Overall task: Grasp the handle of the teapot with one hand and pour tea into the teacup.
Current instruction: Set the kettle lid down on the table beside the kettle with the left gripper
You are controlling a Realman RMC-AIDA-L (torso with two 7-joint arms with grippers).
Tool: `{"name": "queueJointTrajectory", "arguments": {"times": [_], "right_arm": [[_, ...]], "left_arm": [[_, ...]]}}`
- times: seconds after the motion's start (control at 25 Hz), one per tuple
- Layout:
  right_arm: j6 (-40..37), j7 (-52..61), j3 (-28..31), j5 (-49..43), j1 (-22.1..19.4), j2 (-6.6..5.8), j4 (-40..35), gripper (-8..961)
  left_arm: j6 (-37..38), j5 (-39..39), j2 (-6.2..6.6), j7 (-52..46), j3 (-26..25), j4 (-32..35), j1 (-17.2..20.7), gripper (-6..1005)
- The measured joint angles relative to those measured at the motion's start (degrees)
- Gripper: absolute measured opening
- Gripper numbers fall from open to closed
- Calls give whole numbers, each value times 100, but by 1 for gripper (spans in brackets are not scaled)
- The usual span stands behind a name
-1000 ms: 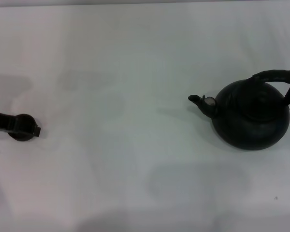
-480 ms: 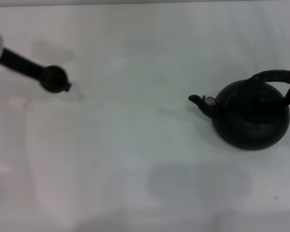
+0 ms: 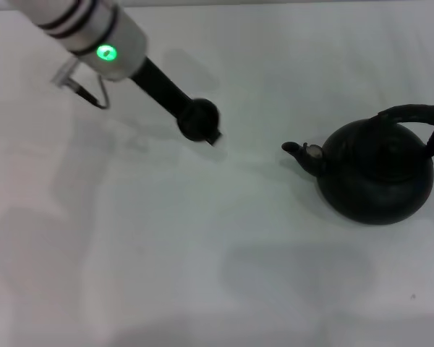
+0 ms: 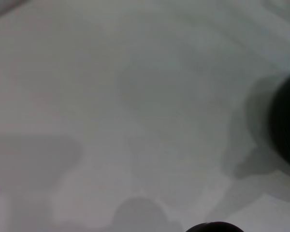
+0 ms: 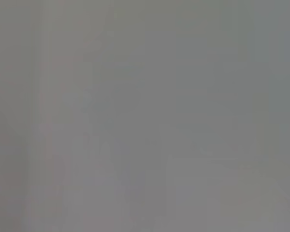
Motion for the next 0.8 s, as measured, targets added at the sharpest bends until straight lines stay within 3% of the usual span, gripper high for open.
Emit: {"name": "queueJointTrajectory", "arguments": {"times": [0.12, 0.32, 0.8], "right_arm": [[-2, 0, 0, 0, -8, 0, 11, 866], [8, 0, 0, 0, -15, 0, 23, 866], [45, 0, 0, 1, -3, 0, 36, 866]], "left_arm": [[160, -226, -4, -280, 734, 19, -41, 710], [511, -428, -25, -501, 1393, -28, -38, 710], [1407, -900, -39, -451, 1978, -756, -33, 711]]}}
